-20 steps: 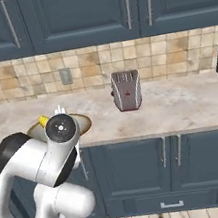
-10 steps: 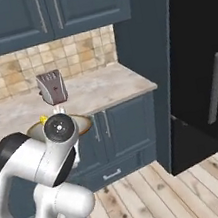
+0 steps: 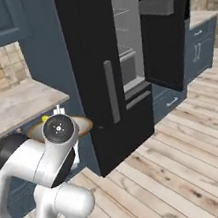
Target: Place the bowl with the eggplant and corn on the second highest shelf of the fridge. Place the bowl with the steak and fish on the top shelf of the fridge.
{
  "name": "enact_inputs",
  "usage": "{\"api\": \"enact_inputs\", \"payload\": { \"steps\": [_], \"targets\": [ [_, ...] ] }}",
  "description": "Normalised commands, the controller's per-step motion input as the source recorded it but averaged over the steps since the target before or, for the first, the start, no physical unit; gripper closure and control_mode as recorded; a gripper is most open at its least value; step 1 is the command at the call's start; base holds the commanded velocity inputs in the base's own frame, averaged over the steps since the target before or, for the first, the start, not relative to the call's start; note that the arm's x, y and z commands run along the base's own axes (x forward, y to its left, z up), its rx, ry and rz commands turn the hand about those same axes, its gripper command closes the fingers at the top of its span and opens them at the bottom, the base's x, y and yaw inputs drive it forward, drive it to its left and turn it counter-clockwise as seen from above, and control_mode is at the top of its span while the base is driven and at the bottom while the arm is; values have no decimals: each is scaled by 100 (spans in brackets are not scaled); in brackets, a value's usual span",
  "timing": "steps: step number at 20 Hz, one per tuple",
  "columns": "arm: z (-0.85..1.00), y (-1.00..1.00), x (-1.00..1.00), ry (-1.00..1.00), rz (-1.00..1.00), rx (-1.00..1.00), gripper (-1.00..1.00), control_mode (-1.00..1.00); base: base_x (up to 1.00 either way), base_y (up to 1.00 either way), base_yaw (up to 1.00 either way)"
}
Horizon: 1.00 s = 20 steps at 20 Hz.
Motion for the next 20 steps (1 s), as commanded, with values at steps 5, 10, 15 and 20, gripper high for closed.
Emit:
{"api": "enact_inputs", "payload": {
  "steps": [5, 10, 15, 20],
  "targets": [
    [0, 0, 0, 0, 0, 0, 100, 100, 54, -100, -40],
    [0, 0, 0, 0, 0, 0, 100, 100, 97, -100, -20],
    [0, 0, 0, 0, 0, 0, 100, 100, 100, -100, -13],
    [0, 0, 0, 0, 0, 0, 100, 100, 100, -100, -5]
  ]
}}
